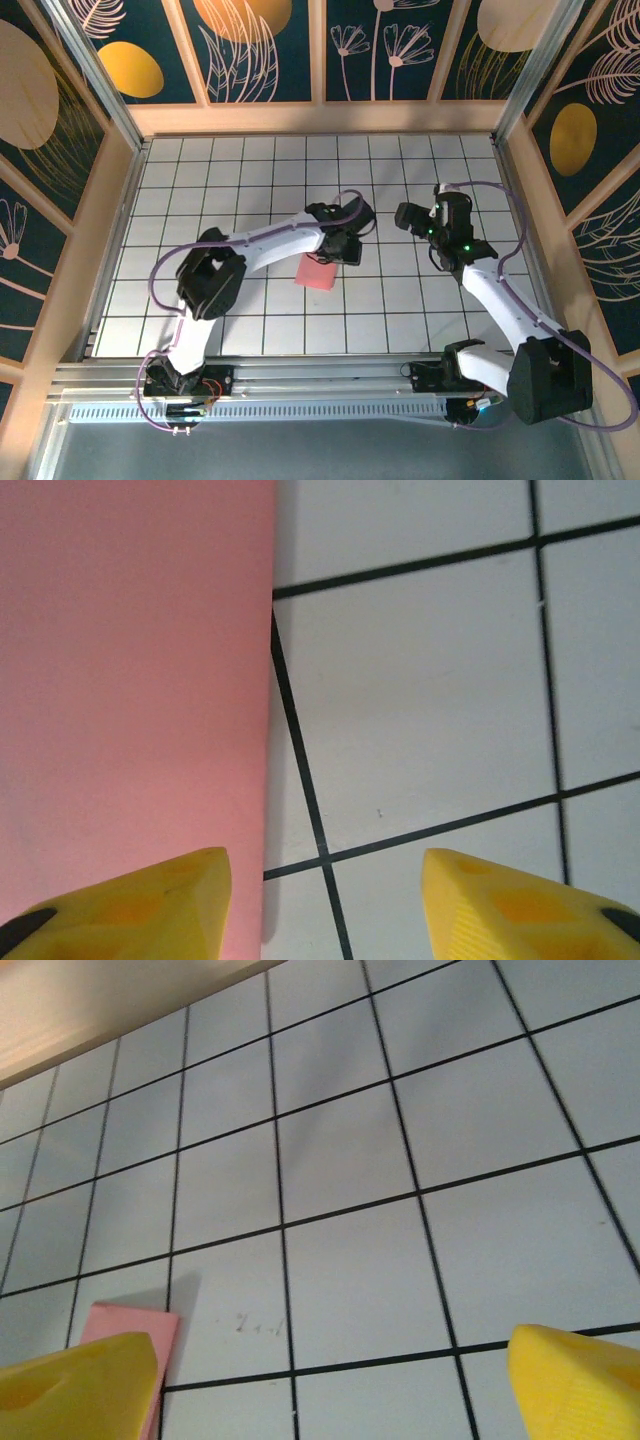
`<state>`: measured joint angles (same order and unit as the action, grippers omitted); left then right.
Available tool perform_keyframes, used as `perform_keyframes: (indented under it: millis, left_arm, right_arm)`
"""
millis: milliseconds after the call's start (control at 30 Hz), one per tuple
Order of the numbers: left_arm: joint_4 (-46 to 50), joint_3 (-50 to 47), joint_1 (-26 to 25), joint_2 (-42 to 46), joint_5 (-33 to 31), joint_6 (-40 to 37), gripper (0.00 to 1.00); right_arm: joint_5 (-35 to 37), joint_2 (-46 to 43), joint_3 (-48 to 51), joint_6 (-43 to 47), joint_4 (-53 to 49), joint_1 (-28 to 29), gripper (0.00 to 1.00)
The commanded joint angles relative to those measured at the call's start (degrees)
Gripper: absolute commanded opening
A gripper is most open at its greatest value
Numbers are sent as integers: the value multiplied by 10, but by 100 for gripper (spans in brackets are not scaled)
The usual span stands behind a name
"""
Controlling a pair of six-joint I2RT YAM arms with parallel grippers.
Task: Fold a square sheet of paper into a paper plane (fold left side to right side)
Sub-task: Turn over the paper at the center of the table, then third fold the triangle at the center of the table.
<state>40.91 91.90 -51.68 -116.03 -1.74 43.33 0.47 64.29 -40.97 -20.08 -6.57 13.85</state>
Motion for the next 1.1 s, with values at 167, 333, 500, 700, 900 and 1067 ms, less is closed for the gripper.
perform_keyframes:
  millis: [167,333,500,700,900,1067]
  left_arm:
    - [-296,-185,101,165,154,33,55]
    - [-431,-293,164,235,198,64,56]
    - [-550,-404,219,285,211,112,63]
    - [-600,-477,249,310,200,143,70]
    - [-579,-481,250,302,198,130,70]
    - [-563,-480,249,297,196,122,71]
  right_arm:
    - [-220,45,-16,-77,23,-3,73]
    - [-306,116,-8,-135,60,31,49]
    - [-295,194,-20,-176,87,101,31]
    - [-283,270,-23,-232,155,153,13]
    - [-278,324,-43,-228,171,172,0]
    - [-275,355,-58,-219,177,172,0]
